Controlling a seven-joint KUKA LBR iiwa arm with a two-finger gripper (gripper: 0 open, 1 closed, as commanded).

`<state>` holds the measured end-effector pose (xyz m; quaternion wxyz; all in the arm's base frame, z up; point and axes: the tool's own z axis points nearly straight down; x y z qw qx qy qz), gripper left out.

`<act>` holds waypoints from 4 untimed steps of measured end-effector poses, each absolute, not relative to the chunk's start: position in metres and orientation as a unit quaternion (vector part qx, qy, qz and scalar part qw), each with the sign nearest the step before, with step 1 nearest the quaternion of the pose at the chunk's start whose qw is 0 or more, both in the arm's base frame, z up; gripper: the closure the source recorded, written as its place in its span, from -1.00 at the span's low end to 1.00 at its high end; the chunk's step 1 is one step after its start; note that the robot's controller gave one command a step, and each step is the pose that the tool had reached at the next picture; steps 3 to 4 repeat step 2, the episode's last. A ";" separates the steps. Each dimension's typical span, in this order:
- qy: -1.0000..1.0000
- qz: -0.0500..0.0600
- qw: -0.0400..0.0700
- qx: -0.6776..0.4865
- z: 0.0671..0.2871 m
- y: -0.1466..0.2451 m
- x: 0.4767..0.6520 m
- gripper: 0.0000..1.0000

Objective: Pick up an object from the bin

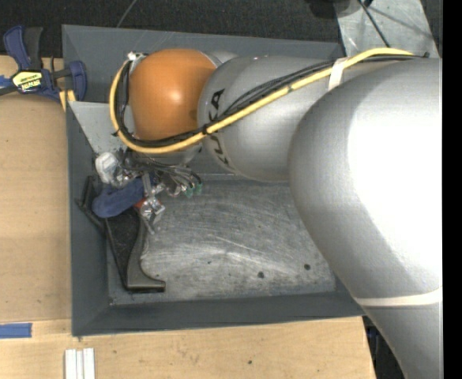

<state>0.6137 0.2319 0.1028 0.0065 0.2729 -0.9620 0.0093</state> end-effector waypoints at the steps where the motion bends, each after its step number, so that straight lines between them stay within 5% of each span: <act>1: -0.971 0.012 -0.001 0.237 0.094 0.225 0.614 1.00; 2: -0.911 0.000 -0.006 0.412 0.292 0.227 0.622 1.00; 4: -0.911 0.000 -0.006 0.412 0.292 0.227 0.622 1.00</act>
Offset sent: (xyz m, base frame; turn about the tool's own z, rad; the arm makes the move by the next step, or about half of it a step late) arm -0.0096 0.0053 -0.0226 0.0745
